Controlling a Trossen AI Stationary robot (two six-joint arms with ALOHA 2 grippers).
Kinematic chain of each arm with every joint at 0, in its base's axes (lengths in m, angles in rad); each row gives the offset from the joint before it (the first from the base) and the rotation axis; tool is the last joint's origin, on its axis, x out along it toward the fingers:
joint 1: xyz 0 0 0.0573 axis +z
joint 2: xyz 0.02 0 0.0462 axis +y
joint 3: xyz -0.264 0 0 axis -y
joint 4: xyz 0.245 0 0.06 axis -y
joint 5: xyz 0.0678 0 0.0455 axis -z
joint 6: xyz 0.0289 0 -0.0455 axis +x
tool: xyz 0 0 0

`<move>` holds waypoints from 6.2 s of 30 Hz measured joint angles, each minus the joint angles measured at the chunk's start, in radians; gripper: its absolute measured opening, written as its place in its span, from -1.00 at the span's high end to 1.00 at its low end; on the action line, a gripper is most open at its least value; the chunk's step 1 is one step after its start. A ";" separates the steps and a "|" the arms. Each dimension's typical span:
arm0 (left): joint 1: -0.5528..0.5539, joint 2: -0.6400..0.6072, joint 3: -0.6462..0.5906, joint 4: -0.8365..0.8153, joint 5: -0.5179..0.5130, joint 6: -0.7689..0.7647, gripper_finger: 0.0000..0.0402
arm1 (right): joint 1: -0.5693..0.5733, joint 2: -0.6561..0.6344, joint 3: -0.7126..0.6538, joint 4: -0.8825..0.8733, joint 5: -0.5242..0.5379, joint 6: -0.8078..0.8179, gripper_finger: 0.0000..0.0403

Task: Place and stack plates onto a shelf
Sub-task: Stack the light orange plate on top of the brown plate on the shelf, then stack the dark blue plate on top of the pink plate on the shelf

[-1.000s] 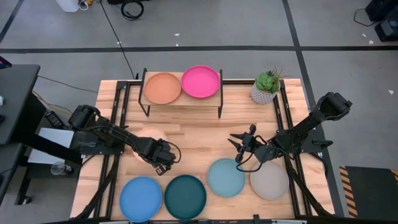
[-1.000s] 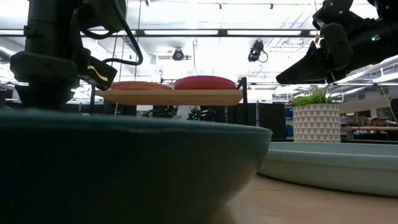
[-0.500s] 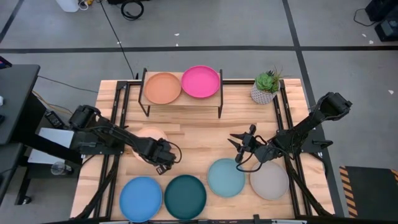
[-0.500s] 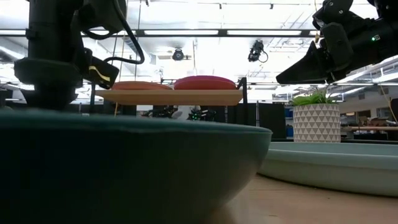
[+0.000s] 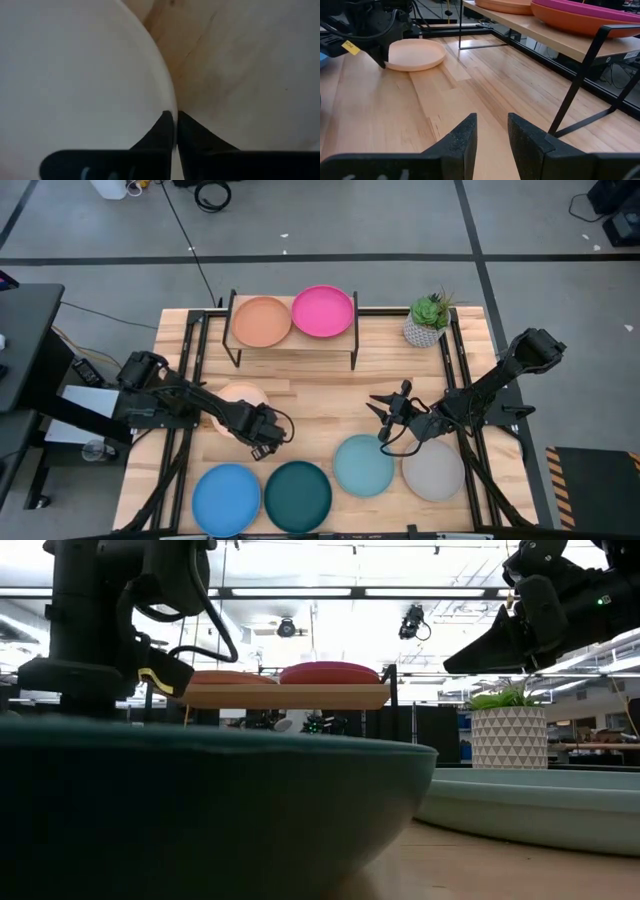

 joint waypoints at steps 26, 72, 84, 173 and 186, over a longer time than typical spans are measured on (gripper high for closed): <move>0.120 -0.170 0.830 -0.512 -0.453 0.468 0.93 | 0.000 0.000 0.000 0.011 -0.019 -0.005 0.42; 0.648 -0.169 0.651 -0.489 -0.267 1.080 0.12 | 0.000 0.000 0.000 0.014 -0.034 -0.016 0.43; 0.195 -0.176 0.471 -0.452 0.056 0.738 0.21 | 0.001 0.000 0.000 0.013 -0.051 -0.011 0.43; 1.065 0.011 0.767 0.057 0.224 0.569 0.91 | 0.000 0.000 0.000 0.031 -0.044 -0.019 0.43; 1.088 0.056 0.815 -0.033 0.299 0.632 0.88 | 0.000 0.000 0.000 0.031 -0.045 -0.019 0.43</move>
